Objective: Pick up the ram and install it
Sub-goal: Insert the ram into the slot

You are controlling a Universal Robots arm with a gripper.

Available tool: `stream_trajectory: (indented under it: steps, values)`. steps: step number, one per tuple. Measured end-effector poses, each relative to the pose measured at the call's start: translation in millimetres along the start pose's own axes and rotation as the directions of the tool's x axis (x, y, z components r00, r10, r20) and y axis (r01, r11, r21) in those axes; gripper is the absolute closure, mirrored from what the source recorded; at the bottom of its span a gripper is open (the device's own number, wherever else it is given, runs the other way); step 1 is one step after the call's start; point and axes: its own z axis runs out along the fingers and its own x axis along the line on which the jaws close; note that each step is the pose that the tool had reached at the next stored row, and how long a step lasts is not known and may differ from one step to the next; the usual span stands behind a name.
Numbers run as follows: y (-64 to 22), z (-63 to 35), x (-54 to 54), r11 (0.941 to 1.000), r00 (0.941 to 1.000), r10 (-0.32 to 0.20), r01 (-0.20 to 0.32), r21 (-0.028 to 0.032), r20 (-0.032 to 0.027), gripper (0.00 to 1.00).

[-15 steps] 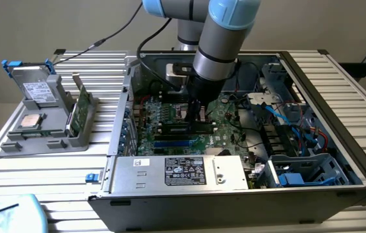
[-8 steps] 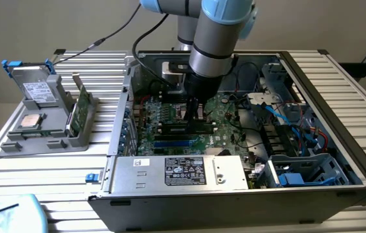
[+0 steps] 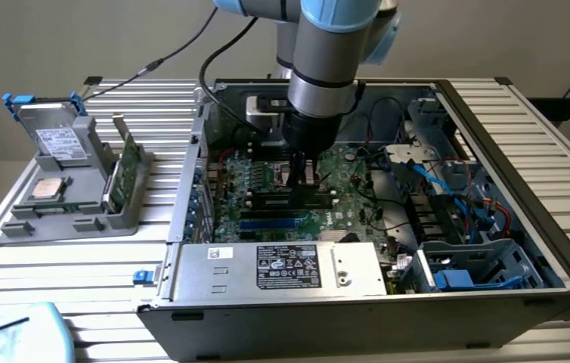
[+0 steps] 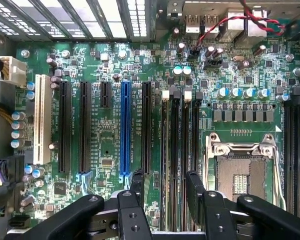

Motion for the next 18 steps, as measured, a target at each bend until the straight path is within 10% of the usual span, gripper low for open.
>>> stream_trajectory:
  steps: [11, 18]
  values:
    - [2.3, -19.4, 0.1, 0.9997, 1.0, 0.001, -0.001, 0.0227, -0.0059, 0.53]
    - [2.4, -19.5, 0.1, 0.9997, 1.0, 0.001, -0.001, 0.0227, -0.0061, 0.53]
